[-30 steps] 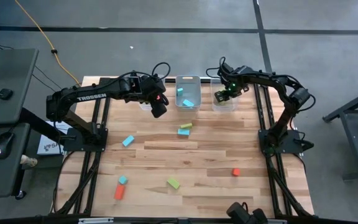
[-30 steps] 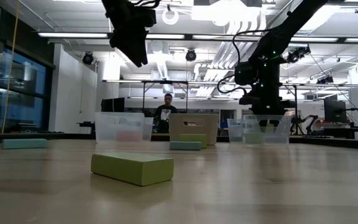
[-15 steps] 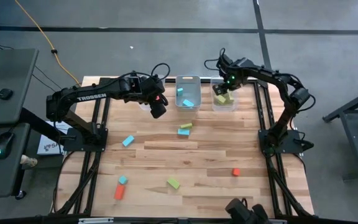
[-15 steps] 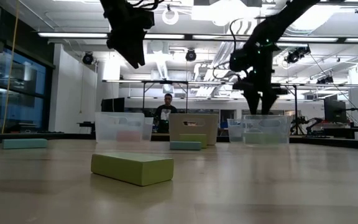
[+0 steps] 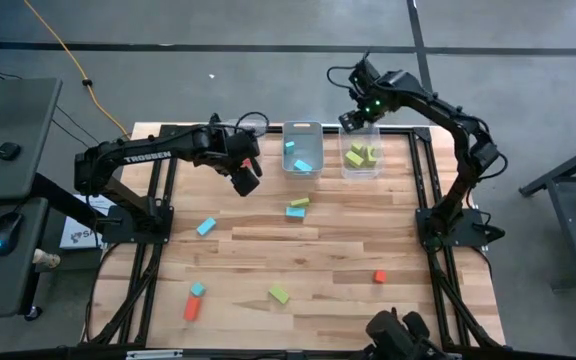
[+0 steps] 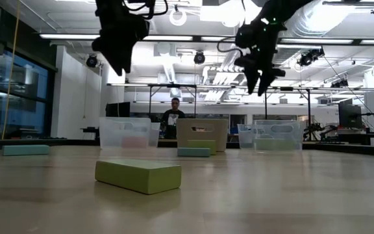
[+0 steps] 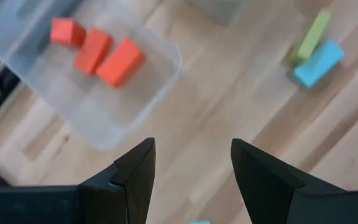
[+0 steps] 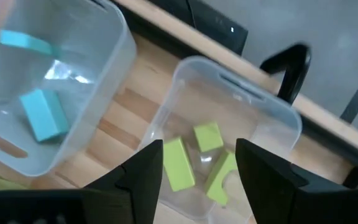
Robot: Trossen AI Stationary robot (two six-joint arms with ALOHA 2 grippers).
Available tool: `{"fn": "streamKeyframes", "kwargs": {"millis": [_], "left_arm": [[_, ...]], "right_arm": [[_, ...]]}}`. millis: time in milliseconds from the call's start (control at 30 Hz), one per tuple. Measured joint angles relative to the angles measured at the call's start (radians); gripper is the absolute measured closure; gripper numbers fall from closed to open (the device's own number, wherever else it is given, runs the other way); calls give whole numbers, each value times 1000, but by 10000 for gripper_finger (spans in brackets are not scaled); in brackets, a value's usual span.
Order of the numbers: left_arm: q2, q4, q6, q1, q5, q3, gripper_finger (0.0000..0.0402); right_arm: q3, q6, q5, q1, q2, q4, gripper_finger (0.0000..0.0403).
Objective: Sort & place blocks by color
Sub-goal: Put the blue block into the grey bin
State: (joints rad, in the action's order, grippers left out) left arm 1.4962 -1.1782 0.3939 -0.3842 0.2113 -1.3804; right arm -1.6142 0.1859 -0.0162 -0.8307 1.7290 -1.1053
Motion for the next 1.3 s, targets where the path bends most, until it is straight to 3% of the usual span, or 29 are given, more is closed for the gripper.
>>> {"fn": "streamKeyframes", "kwargs": {"millis": [300, 567, 833, 1000, 1300], "left_arm": [[0, -153, 89, 46, -52, 25, 213], [0, -248, 146, 53, -88, 26, 213], [0, -286, 223, 131, -126, 26, 213], [0, -375, 224, 166, -124, 26, 213], [0, -393, 188, 204, -121, 26, 191]], "right_arm": [[-119, -37, 0, 0, 0, -14, 210], [-124, -52, 2, 1, 0, -15, 210], [-124, -64, 2, 14, 0, -20, 210], [-124, -64, 2, 26, 0, -20, 210], [-124, -82, 2, 63, 0, -20, 210]]}}
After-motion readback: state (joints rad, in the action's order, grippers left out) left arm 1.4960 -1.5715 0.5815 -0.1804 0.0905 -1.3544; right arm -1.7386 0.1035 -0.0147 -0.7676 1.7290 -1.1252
